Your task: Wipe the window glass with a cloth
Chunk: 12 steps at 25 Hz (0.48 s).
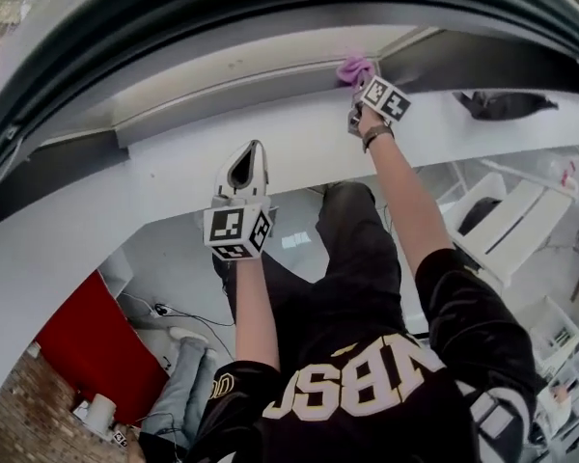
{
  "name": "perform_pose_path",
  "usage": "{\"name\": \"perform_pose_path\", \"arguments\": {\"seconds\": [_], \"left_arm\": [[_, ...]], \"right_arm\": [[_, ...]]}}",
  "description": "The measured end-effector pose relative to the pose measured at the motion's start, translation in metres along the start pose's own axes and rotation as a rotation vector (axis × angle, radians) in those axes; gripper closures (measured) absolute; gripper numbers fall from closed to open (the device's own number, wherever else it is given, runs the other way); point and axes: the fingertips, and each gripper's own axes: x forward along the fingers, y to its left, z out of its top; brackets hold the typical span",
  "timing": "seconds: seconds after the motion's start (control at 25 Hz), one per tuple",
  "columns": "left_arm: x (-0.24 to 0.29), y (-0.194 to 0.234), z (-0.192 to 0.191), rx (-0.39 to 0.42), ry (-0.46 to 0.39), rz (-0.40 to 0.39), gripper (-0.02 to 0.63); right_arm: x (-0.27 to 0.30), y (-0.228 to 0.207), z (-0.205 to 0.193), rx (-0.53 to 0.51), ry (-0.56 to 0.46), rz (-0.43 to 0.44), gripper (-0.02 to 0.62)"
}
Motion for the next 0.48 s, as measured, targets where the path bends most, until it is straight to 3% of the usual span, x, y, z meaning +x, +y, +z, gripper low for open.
{"name": "perform_pose_path", "arguments": {"seconds": [0.08,0.2,0.36,0.48], "left_arm": [[0.008,-0.019,0.001,0.001,0.020,-0.020,0.591],[0.007,-0.041,0.013,0.008,0.040,-0.032,0.591],[-0.020,-0.057,0.054,-0.004,0.007,-0.055,0.591],[-0.049,-0.062,0.103,0.073,-0.048,-0.079,0.591]], "right_arm": [[-0.012,-0.010,0.010,0.026,0.013,0.001,0.515],[-0.058,0.010,0.017,-0.026,0.037,0.056,0.515],[-0.153,0.077,0.028,-0.163,-0.010,0.158,0.515],[-0.225,0.148,0.046,-0.279,-0.102,0.242,0.515]]}}
